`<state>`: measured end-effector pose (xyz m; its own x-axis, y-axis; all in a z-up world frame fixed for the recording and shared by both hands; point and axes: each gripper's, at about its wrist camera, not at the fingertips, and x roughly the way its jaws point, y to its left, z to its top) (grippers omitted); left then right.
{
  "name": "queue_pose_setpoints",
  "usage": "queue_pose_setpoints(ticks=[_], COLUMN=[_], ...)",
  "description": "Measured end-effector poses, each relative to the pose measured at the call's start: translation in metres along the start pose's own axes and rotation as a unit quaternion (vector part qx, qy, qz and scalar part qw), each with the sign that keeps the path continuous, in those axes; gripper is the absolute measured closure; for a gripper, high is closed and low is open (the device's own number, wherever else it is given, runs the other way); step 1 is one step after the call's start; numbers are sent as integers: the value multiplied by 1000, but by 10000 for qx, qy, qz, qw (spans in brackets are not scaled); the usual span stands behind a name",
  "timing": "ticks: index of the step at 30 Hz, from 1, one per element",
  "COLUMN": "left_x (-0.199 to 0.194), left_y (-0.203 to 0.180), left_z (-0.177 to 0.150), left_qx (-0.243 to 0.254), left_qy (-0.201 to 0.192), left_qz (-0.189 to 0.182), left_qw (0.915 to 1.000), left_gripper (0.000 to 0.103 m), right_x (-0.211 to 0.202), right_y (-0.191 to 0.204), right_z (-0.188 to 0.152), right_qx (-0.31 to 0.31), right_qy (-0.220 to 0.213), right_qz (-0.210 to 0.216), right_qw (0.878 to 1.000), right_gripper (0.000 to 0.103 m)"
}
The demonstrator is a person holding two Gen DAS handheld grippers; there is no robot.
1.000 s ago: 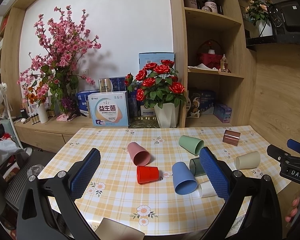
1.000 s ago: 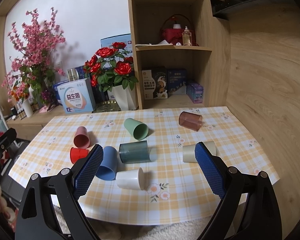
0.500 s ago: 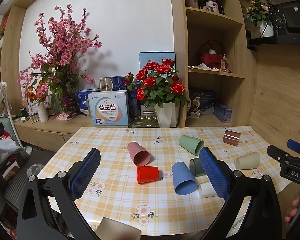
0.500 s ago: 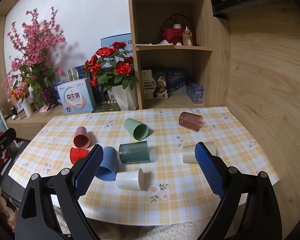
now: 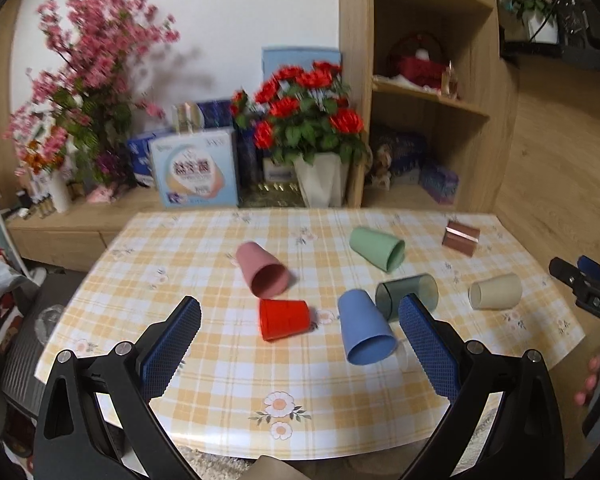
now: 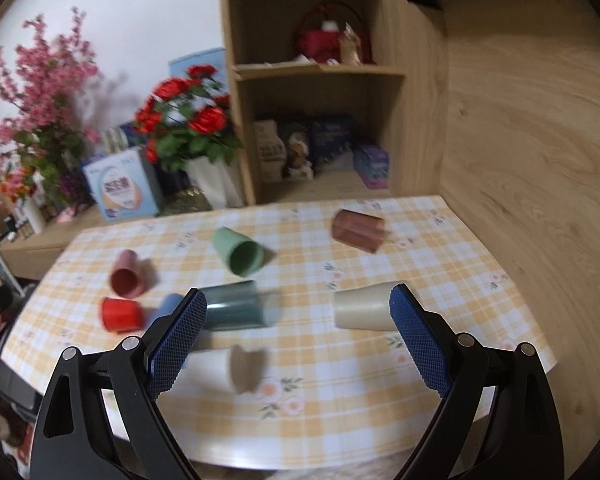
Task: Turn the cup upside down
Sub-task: 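Move the left tool toward the sage green cup lying on its side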
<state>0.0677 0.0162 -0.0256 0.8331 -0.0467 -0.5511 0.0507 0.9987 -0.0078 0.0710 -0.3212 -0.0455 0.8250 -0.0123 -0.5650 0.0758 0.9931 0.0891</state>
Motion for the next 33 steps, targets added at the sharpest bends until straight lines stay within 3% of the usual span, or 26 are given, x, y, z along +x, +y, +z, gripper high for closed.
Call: queue_pose_setpoints(ticks=[5,12,18,22,27,33], left_x=[40,90,141,193,256,349], left_y=[-1,-13,-19,-25,-39,-58], left_z=[15,42,63,76,91,90], left_qx=[-88,-288,-713,-1164,-1645,-2362], left_qy=[445,901,1408,1960,2380,2902], left_qz=[-209,-508,-773,-1054,-1299,-1388], left_qw=[9988,9942,9844,9679,9484,9169], left_gripper=[6,12,17,22,23,23], right_x=[36,76,110,129,140,152], right_y=[-21,-39,-46,-54,-68,-86], right_z=[12,22,19,19,24,22], right_qx=[114,276,221,265,419,631], right_qy=[122,412,720,899,887,961], right_qz=[-156,35,-84,-112,-184,-261], right_qw=[9997,9988,9971,9955,9950,9930], right_gripper=[13,13,13,13,13,13])
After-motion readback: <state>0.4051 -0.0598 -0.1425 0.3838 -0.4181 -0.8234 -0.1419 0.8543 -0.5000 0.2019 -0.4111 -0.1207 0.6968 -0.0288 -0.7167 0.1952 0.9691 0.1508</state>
